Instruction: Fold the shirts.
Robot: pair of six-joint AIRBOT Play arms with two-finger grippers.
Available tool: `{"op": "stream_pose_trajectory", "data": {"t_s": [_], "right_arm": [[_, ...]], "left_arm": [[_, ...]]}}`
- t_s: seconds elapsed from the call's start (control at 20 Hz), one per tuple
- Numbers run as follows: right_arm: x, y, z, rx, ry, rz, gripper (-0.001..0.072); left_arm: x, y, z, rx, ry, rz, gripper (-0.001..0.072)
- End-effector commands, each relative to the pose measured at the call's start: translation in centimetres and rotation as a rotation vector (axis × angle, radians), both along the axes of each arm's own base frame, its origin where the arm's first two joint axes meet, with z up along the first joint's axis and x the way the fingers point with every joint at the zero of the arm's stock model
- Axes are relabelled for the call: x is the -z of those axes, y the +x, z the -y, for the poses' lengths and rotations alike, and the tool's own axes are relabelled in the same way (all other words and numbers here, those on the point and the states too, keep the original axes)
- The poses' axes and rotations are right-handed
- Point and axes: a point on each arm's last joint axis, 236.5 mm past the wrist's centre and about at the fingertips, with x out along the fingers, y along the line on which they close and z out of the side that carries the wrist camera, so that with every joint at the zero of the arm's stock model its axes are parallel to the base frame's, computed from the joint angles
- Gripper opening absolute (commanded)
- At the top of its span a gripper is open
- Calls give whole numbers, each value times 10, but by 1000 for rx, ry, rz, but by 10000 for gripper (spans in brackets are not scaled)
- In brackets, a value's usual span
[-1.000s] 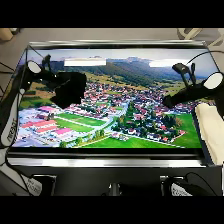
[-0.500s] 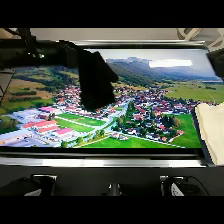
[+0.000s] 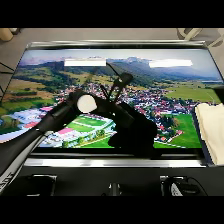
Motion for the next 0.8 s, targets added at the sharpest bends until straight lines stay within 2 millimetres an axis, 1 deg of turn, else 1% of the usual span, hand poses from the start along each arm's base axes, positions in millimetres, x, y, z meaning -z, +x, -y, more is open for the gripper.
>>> {"op": "stream_pose_trajectory", "data": {"t_s": [0.0,0.05,0.15,0.2,0.25,0.3,0.35,0.4,0.5,0.55,0.7,0.75], "right_arm": [[75,6,3,22,35,-280,615],[106,16,4,24,47,-355,620],[171,32,4,30,73,-481,682],[203,36,-1,27,101,-539,682],[235,38,-10,17,150,-605,682],[261,37,-23,-2,206,-663,682],[287,34,-38,-30,275,-720,683],[307,30,-52,-57,337,-766,689],[338,20,-76,-94,446,-848,697],[349,20,-85,-95,499,-865,697],[366,37,-99,-59,600,-844,697],[371,38,-105,-64,615,-853,697]], "left_arm": [[47,-24,-18,65,162,-87,31],[45,-21,-35,69,211,-70,31],[42,-13,-74,75,337,-18,31],[42,-11,-94,76,406,-5,31],[45,-9,-112,75,473,-6,31],[50,-8,-123,71,512,-17,31],[57,-8,-128,66,525,-35,31],[66,-9,-132,58,535,-48,31],[84,-11,-137,24,545,-76,31],[91,-13,-139,4,550,-93,31],[96,-15,-138,-8,547,-100,31],[96,-13,-136,-11,538,-92,31]]}}
